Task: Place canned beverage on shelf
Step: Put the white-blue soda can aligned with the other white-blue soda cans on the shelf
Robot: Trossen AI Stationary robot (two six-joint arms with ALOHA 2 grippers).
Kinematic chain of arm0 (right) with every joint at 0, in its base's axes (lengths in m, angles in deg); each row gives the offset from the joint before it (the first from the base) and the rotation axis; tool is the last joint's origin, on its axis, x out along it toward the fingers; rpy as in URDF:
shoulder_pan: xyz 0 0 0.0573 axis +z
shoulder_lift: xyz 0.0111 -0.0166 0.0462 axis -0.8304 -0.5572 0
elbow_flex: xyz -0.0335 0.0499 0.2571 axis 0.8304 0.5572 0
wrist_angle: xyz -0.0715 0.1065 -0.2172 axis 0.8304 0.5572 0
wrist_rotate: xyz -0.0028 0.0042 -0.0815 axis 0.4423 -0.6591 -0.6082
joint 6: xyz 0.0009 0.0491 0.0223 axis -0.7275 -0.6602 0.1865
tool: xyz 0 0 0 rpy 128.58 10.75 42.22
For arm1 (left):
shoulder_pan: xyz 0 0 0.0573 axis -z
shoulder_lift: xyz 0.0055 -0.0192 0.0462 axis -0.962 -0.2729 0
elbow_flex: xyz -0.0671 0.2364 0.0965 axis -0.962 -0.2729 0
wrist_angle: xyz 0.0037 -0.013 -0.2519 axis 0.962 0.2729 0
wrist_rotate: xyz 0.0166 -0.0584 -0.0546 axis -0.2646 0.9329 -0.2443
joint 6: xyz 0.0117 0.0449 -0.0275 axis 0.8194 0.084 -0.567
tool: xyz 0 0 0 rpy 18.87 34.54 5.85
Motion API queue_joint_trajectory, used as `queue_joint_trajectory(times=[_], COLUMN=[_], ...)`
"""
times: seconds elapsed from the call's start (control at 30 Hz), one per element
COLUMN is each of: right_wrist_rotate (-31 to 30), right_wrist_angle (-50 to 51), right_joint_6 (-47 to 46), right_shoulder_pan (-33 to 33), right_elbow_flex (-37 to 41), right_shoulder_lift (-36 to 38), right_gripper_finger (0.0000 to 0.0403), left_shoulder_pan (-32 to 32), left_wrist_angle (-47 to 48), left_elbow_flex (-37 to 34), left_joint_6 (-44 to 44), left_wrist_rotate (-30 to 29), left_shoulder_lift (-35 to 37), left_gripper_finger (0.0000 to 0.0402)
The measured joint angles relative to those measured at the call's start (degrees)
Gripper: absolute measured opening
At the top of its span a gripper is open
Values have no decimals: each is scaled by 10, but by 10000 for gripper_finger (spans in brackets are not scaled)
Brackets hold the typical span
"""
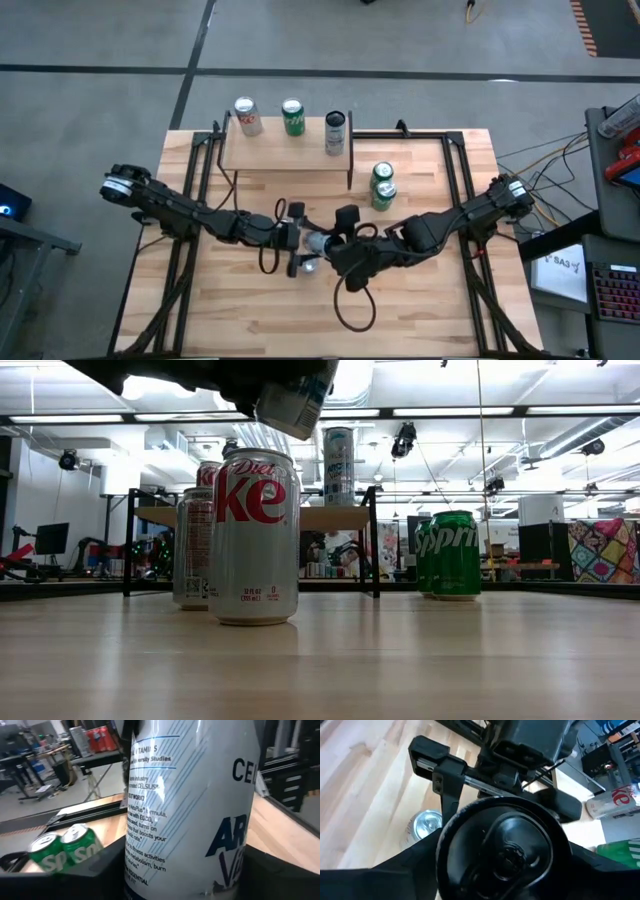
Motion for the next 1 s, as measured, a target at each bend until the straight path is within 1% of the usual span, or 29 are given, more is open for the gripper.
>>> queue_joint_trajectory(times=[0.03,0.17,0.3,0.47,0.6,0.73,0.87,1.0], right_wrist_rotate=[-7,-13,-34,-35,-40,-51,-65,-67], right_wrist_angle=[1,0,-5,-16,-26,-50,-112,-282], right_joint_6=[1,0,-4,-33,-40,-40,-32,9], right_shoulder_pan=[0,0,0,1,12,22,24,16], right_elbow_flex=[0,-1,-1,-1,1,13,57,147], right_shoulder_lift=[0,2,11,35,57,76,94,116], right_gripper_finger=[289,304,300,293,291,290,285,279], left_shoulder_pan=[0,1,0,0,1,3,2,2], left_wrist_angle=[0,-8,-30,-63,-127,-185,-228,-242], left_elbow_flex=[0,0,-1,-9,-54,-106,-136,-150], left_joint_6=[0,2,1,-2,0,-3,-5,22], left_wrist_rotate=[-10,-21,-26,-32,-29,-20,-26,-32], left_shoulder_lift=[0,0,0,8,24,57,98,135], left_gripper_finger=[233,233,233,233,233,233,233,233])
